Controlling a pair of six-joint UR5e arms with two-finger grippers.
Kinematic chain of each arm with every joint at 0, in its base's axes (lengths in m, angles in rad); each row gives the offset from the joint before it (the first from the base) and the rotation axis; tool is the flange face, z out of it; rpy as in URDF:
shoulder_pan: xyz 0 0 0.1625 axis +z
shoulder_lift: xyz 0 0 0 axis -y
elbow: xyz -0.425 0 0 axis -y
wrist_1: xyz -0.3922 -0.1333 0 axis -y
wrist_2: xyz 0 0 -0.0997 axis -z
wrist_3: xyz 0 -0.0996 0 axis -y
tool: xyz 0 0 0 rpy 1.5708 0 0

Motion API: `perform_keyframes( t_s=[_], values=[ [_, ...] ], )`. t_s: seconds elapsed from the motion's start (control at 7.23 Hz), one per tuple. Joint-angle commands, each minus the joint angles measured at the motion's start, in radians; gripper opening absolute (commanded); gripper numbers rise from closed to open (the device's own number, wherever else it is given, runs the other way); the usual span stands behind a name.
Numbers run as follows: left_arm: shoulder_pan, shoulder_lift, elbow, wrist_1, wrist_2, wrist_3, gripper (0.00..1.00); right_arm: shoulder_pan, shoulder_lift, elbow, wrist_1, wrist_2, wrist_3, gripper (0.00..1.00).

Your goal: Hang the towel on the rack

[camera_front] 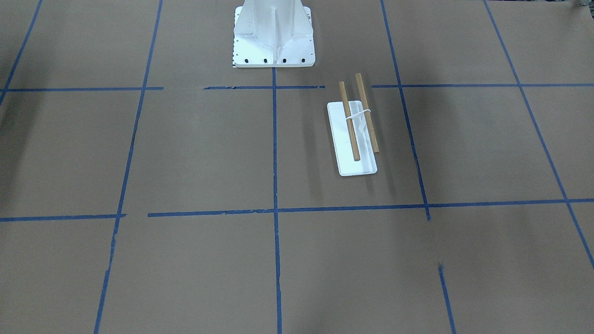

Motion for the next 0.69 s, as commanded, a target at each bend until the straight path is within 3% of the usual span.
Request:
perform_keyframes(
  t_s=[0.0,0.28,0.55],
  values=[
    [0.002,-0.035,-0.004,0.000,-0.003,-0.050,1.00,-0.010,0.022,-0.046,-0.002,0.015,0.001,1.00],
    [0.002,-0.046,-0.008,-0.005,-0.005,-0.068,1.00,-0.009,0.013,-0.125,0.068,0.010,-0.029,1.00],
    [0.002,-0.048,-0.017,-0.007,-0.007,-0.068,1.00,-0.009,0.007,-0.301,0.316,-0.022,-0.191,1.00]
  ],
)
